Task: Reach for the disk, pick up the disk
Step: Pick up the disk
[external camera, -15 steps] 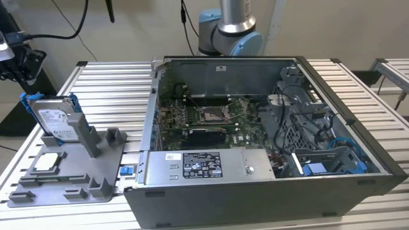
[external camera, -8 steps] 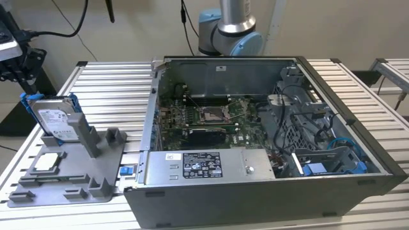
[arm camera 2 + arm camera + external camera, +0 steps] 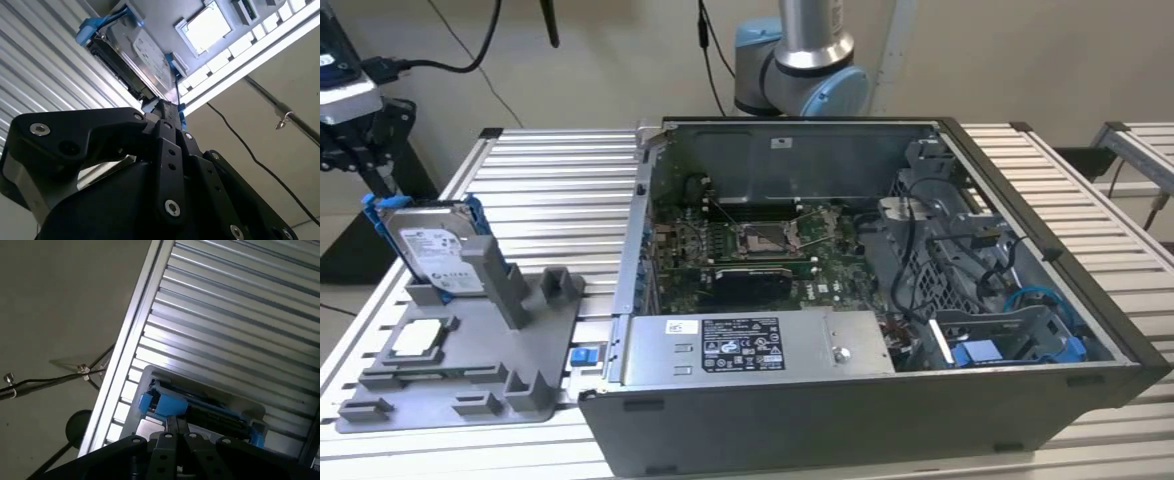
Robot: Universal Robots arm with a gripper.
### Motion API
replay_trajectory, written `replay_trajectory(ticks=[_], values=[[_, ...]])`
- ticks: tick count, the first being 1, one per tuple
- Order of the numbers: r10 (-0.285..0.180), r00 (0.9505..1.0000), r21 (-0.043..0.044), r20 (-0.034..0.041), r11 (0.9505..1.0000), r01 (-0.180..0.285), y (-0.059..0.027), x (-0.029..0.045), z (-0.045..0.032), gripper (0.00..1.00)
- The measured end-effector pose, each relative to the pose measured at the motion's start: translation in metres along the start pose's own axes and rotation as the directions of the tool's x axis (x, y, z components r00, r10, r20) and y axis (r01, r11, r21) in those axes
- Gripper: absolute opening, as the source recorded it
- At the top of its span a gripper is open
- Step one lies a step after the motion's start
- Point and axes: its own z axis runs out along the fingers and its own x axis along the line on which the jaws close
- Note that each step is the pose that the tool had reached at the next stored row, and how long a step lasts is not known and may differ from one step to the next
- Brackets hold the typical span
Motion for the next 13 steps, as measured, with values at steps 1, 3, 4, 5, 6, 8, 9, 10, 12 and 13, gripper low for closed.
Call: replay_trajectory(ticks=[1, 3, 4, 5, 6, 8, 9, 10, 12, 13], values=[[-0.018, 0.9998, 0.0, -0.0007, 0.9998, 0.018, 0.0, 0.0, 0.0, 0.0], [-0.056, 0.9984, 0.0, -0.0021, 0.9984, 0.056, 0.0, 0.0, 0.0, 0.0], [-0.073, 0.9973, -0.0001, -0.0028, 0.9973, 0.073, 0.0, 0.0, 0.0, 0.0], [-0.091, 0.9958, -0.0001, -0.0035, 0.9958, 0.091, 0.0, 0.0, 0.0, 0.0], [-0.11, 0.9939, -0.0002, -0.0042, 0.9939, 0.11, 0.0, 0.0, 0.0, 0.0], [-0.147, 0.9892, -0.0003, -0.0056, 0.9892, 0.147, 0.0, 0.0, 0.0, 0.0], [-0.164, 0.9864, -0.0005, -0.0062, 0.9864, 0.164, 0.0, 0.0, 0.0, 0.0], [-0.181, 0.9834, -0.0006, -0.0069, 0.9834, 0.181, 0.0, 0.0, 0.0, 0.0], [-0.217, 0.9762, -0.0008, -0.0083, 0.9762, 0.217, 0.0, 0.0, 0.0, 0.0], [-0.235, 0.972, -0.0009, -0.0089, 0.9721, 0.235, 0.0, 0.0, 0.0, 0.0]])
